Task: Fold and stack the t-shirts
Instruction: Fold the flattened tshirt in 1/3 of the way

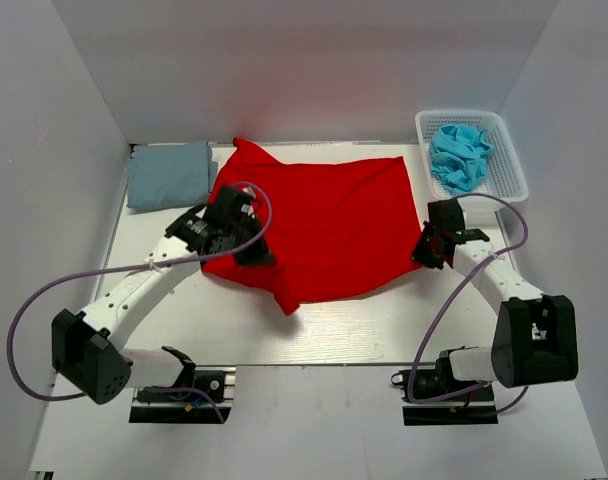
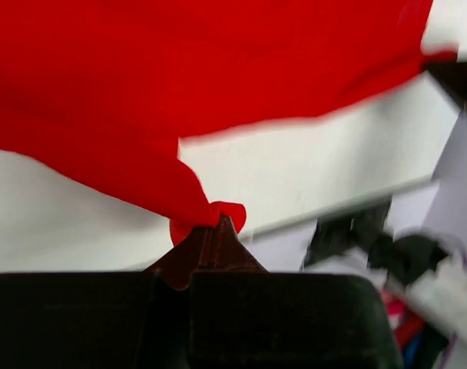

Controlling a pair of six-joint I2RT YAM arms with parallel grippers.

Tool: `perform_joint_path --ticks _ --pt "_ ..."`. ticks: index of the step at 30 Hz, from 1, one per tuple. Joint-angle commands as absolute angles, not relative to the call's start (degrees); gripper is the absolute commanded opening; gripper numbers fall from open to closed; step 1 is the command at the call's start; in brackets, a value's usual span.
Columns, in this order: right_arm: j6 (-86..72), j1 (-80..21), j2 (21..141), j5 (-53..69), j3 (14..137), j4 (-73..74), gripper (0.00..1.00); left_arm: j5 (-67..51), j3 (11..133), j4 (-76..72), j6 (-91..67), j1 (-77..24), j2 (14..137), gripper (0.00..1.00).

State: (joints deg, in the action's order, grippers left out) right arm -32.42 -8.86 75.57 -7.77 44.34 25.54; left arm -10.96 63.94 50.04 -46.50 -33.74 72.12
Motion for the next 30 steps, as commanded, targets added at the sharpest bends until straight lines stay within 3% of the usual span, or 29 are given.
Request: perform_joint_path --ticks 1,11,30 --pt "-29.27 -9.32 77.6 -9.4 49.48 27.16 0.0 -0.71 68.63 48.09 -44.82 -31.38 74.43 0.0" --pt "-27.69 -9.75 86.3 -12.48 62.31 29.09 0.0 6.5 78.73 43.25 -44.82 -23.03 84.71 0.0" --pt "-25.93 -9.49 104.85 -16.87 83.22 30.94 0.0 4.74 86.39 33.05 -36.21 -13.72 99.82 0.0"
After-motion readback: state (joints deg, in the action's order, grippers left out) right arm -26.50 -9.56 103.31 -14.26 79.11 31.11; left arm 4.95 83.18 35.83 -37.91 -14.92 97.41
